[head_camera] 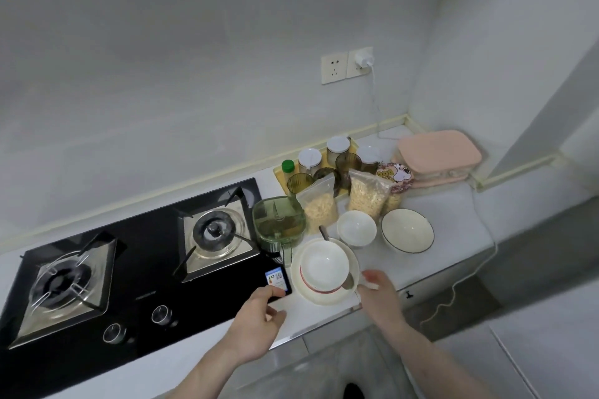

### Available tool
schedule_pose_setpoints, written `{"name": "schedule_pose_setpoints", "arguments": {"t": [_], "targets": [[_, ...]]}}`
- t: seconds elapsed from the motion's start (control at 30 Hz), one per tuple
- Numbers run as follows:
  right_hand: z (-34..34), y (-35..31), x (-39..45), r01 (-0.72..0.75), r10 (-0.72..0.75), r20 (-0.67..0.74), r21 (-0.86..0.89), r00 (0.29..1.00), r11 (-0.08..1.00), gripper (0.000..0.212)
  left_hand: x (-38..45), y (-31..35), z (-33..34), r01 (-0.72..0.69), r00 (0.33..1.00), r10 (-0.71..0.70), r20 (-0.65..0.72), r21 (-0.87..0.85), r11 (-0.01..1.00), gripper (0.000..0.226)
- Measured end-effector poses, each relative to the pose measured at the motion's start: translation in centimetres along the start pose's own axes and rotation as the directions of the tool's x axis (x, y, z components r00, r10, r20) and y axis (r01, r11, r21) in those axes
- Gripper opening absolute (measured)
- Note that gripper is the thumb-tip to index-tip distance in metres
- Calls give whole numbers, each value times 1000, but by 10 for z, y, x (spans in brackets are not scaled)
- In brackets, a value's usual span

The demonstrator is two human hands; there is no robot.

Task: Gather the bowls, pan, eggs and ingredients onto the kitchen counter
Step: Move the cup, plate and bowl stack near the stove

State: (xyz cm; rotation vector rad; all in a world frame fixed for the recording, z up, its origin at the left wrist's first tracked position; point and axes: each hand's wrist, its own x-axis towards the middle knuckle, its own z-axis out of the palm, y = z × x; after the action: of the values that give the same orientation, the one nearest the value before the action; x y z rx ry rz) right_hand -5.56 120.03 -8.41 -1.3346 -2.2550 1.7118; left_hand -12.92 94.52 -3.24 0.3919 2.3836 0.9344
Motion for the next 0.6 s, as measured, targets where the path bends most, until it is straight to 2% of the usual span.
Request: {"name": "schedule_pose_setpoints", "arguments": {"t": [0.13,0.27,0.6], "targets": [[4,-12,-37,48,-48,-39,-4,998,999,27,-5,-6,-20,-110,994,110,19,13,994,29],[13,-19,-90,55,-52,-105,23,993,998,25,-8,-20,-41,-213,973,210,98,26,977,28],[19,-17,-185,120,-116,-123,31,986,992,27,-44,-34,-59,-329,926,315,208,33,944,22]]}}
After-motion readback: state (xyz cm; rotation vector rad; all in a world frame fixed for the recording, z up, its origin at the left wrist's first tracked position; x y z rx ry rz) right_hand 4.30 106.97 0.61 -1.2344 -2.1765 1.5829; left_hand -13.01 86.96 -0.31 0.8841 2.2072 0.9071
